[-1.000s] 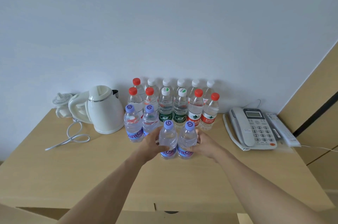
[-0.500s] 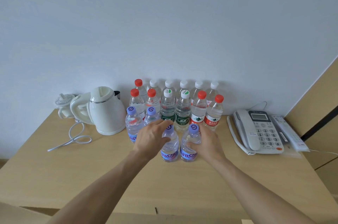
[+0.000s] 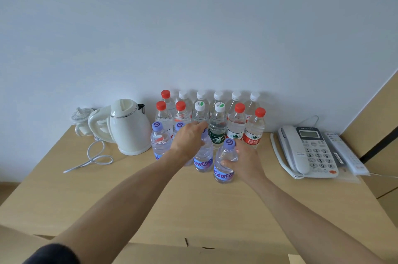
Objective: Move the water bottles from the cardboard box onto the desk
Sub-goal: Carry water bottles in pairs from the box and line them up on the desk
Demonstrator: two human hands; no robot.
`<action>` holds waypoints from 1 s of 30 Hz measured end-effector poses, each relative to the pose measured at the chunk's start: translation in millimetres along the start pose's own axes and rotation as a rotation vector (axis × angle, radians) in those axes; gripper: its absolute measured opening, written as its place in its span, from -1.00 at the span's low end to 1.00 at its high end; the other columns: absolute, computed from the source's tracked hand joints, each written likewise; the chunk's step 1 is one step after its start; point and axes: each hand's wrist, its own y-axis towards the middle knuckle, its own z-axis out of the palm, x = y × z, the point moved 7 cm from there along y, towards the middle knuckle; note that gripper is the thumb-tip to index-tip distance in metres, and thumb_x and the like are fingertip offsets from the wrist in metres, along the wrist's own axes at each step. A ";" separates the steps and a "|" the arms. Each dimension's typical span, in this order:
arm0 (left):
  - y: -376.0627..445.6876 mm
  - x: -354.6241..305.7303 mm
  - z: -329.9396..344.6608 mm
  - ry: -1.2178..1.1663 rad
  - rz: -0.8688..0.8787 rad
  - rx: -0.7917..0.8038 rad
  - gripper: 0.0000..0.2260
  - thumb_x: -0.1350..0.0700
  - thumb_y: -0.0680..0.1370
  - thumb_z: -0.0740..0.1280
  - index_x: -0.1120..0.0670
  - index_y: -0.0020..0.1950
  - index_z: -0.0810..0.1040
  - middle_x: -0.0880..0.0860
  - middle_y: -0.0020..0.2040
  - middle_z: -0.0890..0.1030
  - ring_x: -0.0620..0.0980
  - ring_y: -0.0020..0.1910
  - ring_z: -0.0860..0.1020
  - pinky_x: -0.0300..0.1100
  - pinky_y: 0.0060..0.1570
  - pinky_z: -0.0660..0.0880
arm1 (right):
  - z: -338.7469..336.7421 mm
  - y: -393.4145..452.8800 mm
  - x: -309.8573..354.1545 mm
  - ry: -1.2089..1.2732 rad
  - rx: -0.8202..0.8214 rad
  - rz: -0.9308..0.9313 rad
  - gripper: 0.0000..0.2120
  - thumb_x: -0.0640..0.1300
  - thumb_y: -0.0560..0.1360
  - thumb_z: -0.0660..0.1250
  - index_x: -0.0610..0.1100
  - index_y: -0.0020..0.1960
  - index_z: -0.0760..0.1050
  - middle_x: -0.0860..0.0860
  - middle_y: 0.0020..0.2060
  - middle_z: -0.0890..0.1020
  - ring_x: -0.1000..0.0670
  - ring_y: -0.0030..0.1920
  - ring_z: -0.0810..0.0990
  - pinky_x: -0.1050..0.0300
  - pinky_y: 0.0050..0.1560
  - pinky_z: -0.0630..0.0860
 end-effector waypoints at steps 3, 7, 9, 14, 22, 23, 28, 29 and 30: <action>7.3 2.1 -1.2 0.014 -0.008 -0.005 -0.66 0.23 0.46 0.52 0.18 0.17 0.51 0.16 0.01 0.59 0.20 -0.04 0.57 0.10 -0.04 0.55 | -1.4 -1.1 -0.1 0.026 -0.018 0.018 -0.54 -0.18 0.31 0.60 -0.16 0.16 0.54 -0.02 0.01 0.65 -0.08 0.06 0.58 0.04 0.05 0.49; 12.6 3.5 -1.3 0.023 -0.002 -0.008 -0.64 0.24 0.44 0.54 0.18 0.17 0.51 0.16 0.00 0.60 0.21 -0.05 0.57 0.08 -0.07 0.54 | -0.5 -2.5 -2.5 0.035 -0.024 0.041 -0.54 -0.16 0.32 0.60 -0.16 0.14 0.49 -0.01 0.01 0.64 -0.06 0.05 0.57 0.03 0.04 0.50; 14.0 3.4 -1.4 0.036 0.005 -0.014 -0.64 0.24 0.45 0.53 0.18 0.18 0.51 0.16 0.01 0.60 0.20 -0.05 0.57 0.07 -0.09 0.54 | -0.7 -2.1 -3.0 0.050 -0.027 0.043 -0.54 -0.17 0.32 0.60 -0.15 0.14 0.50 0.00 0.01 0.64 -0.05 0.06 0.57 0.03 0.05 0.50; 19.2 3.7 -0.5 0.054 -0.002 0.000 -0.65 0.26 0.47 0.51 0.17 0.20 0.50 0.16 0.01 0.59 0.20 -0.06 0.56 0.07 -0.10 0.54 | -0.1 3.0 -5.4 0.037 -0.036 0.047 -0.55 -0.17 0.31 0.60 -0.18 0.13 0.51 -0.03 0.00 0.64 -0.09 0.04 0.56 -0.02 0.07 0.50; 15.7 9.3 -0.2 0.079 -0.018 0.038 -0.58 0.24 0.50 0.46 0.13 0.33 0.47 0.17 0.03 0.57 0.18 -0.03 0.55 0.06 -0.05 0.54 | 4.6 30.2 -6.4 -0.011 -0.051 0.078 -0.59 -0.14 0.37 0.56 -0.18 0.14 0.51 -0.05 0.04 0.56 -0.09 0.10 0.52 0.01 0.05 0.45; 14.3 9.6 -0.5 0.089 -0.019 0.030 -0.58 0.25 0.51 0.44 0.12 0.35 0.46 0.17 0.02 0.56 0.19 -0.04 0.56 0.08 -0.06 0.55 | 5.8 33.3 -7.2 -0.010 -0.046 0.085 -0.59 -0.13 0.38 0.56 -0.17 0.16 0.50 -0.05 0.06 0.56 -0.09 0.11 0.52 0.01 0.06 0.46; 12.3 9.8 -6.6 0.115 -0.027 -0.014 -0.69 0.31 0.54 0.34 0.13 0.27 0.53 0.15 -0.01 0.58 0.21 -0.09 0.57 0.07 -0.12 0.54 | 10.0 44.3 -10.9 0.016 -0.027 0.066 -0.54 -0.16 0.41 0.55 -0.18 0.23 0.45 0.00 0.09 0.57 -0.05 0.14 0.53 0.13 -0.05 0.35; 12.6 10.2 -7.7 0.117 -0.032 -0.017 -0.73 0.29 0.54 0.35 0.15 0.24 0.54 0.14 -0.02 0.59 0.21 -0.09 0.58 0.06 -0.13 0.54 | 10.0 45.4 -12.5 0.022 -0.024 0.059 -0.54 -0.18 0.41 0.55 -0.18 0.22 0.45 0.01 0.06 0.57 -0.05 0.13 0.53 0.15 -0.06 0.32; 13.2 11.1 -9.2 0.117 -0.039 -0.020 -0.76 0.27 0.54 0.36 0.16 0.21 0.54 0.14 -0.03 0.59 0.21 -0.08 0.58 0.06 -0.14 0.54 | 10.5 46.6 -13.7 0.031 -0.016 0.052 -0.55 -0.19 0.41 0.54 -0.19 0.22 0.45 0.02 0.05 0.57 -0.05 0.12 0.53 0.17 -0.06 0.31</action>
